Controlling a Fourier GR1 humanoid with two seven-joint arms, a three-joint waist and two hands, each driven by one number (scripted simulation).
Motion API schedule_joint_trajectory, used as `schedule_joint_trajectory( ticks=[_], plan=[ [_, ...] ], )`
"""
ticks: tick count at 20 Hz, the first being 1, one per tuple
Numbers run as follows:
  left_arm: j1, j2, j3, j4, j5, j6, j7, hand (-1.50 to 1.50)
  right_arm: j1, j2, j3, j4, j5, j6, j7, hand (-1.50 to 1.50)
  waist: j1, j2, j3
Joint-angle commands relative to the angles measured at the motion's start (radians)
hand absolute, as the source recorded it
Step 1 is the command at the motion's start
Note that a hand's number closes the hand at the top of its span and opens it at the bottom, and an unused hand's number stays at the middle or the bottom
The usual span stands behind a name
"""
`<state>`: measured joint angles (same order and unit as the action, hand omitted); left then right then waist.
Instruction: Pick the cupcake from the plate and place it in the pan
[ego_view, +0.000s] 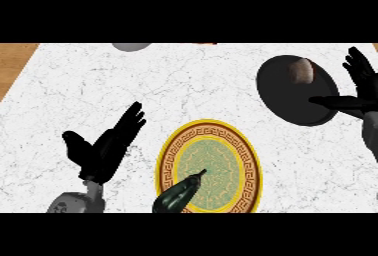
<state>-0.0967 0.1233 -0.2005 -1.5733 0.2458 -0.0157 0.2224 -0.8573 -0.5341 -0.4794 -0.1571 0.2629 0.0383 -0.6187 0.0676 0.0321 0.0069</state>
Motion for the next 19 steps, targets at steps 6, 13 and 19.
schedule_joint_trajectory(
  ticks=[6, 13, 19],
  plan=[
    [-0.008, 0.025, 0.039, -0.002, 0.014, -0.006, 0.024, 0.00, 0.099, -0.143, 0.001, 0.026, -0.006, 0.342, -0.119, -1.50, -0.008, -0.005, 0.000],
    [0.019, 0.003, 0.030, 0.043, 0.002, -0.026, -0.050, 0.00, 0.179, -0.176, 0.027, 0.012, 0.018, 0.429, -0.217, -1.50, -0.015, -0.008, 0.000],
    [0.011, 0.017, 0.052, 0.012, 0.028, -0.035, 0.001, 0.00, 0.190, -0.203, 0.035, -0.001, 0.022, 0.459, -0.221, -1.50, -0.019, -0.013, -0.001]
  ],
)
